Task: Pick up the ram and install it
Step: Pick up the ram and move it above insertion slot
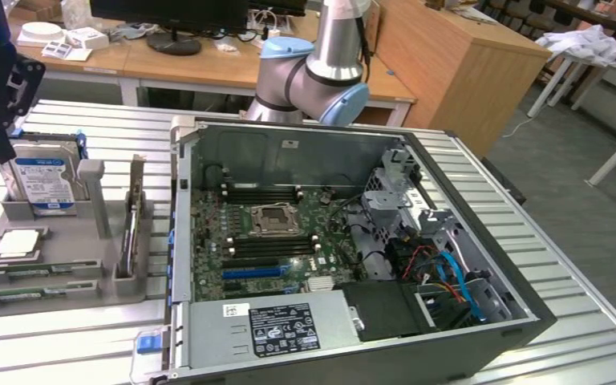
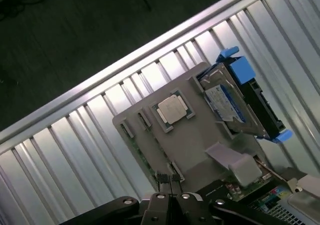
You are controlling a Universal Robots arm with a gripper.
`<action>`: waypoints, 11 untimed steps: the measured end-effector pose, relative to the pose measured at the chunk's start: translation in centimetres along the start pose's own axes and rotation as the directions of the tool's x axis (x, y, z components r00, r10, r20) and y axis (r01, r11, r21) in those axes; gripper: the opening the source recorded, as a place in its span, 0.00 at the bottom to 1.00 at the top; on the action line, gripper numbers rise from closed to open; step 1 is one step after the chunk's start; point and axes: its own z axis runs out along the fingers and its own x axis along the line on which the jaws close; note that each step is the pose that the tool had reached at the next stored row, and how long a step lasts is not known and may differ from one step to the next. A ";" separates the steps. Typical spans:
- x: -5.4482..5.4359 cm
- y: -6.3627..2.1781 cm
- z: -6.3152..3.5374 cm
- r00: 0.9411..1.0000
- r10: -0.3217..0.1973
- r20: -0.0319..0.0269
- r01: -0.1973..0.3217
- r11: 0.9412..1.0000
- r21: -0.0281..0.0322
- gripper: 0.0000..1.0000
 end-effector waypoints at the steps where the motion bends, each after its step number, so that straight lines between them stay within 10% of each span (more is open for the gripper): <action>1: 0.0 0.00 0.01 1.000 -0.018 -0.001 0.018 1.000 0.000 0.11; 11: 0.0 -0.01 0.09 0.980 -0.199 -0.009 0.199 0.980 -0.001 0.11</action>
